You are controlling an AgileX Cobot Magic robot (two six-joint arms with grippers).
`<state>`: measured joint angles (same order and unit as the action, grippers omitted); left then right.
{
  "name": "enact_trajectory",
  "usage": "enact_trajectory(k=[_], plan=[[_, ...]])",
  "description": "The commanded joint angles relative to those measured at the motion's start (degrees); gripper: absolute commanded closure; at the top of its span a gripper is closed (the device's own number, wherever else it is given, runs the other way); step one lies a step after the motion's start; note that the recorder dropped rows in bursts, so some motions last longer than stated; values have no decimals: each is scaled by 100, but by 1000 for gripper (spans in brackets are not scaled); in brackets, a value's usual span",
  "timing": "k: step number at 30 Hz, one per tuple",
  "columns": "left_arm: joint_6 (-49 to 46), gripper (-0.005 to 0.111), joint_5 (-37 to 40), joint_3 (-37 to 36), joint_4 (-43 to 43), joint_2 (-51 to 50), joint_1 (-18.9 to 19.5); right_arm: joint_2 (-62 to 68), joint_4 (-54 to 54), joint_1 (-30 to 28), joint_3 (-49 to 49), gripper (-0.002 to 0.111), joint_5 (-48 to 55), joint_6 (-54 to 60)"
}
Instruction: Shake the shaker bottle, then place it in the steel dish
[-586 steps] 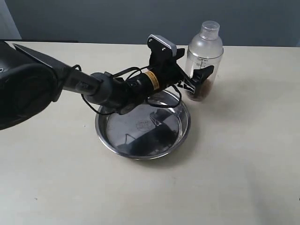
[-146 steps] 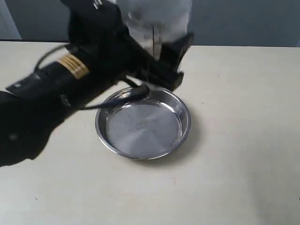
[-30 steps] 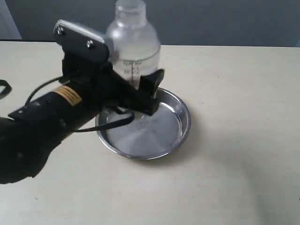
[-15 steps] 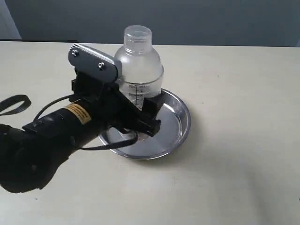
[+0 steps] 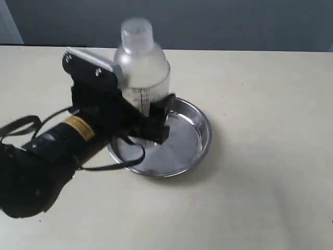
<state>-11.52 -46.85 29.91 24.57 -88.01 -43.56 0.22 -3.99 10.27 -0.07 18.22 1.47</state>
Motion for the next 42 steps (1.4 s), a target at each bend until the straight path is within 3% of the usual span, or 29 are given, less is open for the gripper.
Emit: enact_trajectory(k=[1, 5, 8, 10, 13, 18, 29, 42], plan=[[340, 107, -1703, 369, -1168, 472, -130, -22, 26, 1, 7, 109, -75, 2], [-419, 107, -850, 1024, -1378, 1134, -130, -22, 26, 1, 7, 109, -75, 2], [-654, 107, 548, 1104, -720, 1208, -30, -22, 26, 1, 7, 109, -75, 2], [-595, 107, 1012, 819, -331, 718, 73, -22, 26, 1, 7, 109, -75, 2], [-226, 107, 656, 400, -317, 87, 53, -22, 26, 1, 7, 109, -75, 2], [209, 107, -347, 290, -749, -61, 44, -22, 26, 1, 7, 109, -75, 2], [357, 107, -646, 281, -600, -185, 127, -22, 26, 1, 7, 109, -75, 2], [787, 107, -1781, 281, -600, -1242, 127, -22, 26, 1, 7, 109, -75, 2]])
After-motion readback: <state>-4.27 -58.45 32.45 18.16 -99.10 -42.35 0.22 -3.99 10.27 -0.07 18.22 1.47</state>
